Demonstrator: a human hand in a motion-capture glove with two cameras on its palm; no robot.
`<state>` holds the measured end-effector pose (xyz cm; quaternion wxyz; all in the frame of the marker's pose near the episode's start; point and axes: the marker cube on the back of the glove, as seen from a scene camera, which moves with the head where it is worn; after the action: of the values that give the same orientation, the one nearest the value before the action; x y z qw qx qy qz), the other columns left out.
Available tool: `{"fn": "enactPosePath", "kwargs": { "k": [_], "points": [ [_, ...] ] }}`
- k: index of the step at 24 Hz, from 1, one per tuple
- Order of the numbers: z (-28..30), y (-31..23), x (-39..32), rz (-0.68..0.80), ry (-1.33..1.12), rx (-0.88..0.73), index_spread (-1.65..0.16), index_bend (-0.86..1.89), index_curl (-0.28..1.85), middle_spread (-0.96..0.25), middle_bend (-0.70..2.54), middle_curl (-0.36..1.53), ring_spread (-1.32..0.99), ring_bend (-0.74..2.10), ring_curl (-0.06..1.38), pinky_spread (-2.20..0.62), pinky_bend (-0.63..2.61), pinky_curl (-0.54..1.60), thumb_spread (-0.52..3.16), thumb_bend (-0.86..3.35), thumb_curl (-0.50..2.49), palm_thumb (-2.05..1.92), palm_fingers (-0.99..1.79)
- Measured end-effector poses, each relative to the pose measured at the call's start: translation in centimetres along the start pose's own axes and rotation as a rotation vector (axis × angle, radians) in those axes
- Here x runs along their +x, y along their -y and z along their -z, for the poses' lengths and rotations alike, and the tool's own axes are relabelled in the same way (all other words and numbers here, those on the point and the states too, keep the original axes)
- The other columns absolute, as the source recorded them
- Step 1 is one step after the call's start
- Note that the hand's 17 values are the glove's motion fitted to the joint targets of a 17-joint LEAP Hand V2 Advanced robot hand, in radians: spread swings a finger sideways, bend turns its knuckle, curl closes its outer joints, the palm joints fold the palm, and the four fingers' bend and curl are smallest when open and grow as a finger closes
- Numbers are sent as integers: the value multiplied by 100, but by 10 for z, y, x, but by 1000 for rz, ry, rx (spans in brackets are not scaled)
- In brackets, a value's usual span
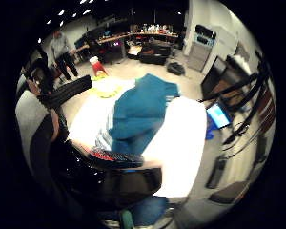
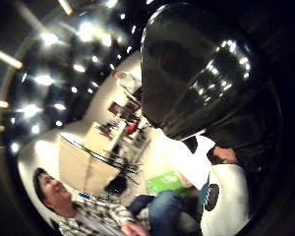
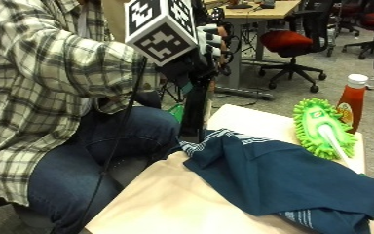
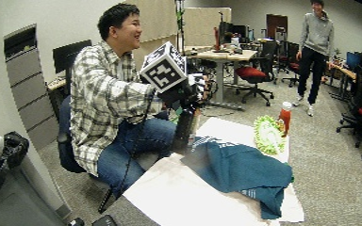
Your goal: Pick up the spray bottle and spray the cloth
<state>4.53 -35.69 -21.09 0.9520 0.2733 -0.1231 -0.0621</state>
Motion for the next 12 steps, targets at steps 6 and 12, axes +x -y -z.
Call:
{"fn": "enactPosePath", "kwargs": {
  "k": [6, 12],
  "points": [
    [-11, 8, -13, -33, 298, 73, -28, 20, 65, -14, 59, 54, -21, 57, 50, -14, 43, 46, 28, -3, 80, 110, 129],
    [-30, 15, -24, 17, 397, 67, -28, 20, 65, -13, 59, 54, -21, 57, 50, -14, 43, 46, 28, -3, 81, 110, 128]
  ]
}}
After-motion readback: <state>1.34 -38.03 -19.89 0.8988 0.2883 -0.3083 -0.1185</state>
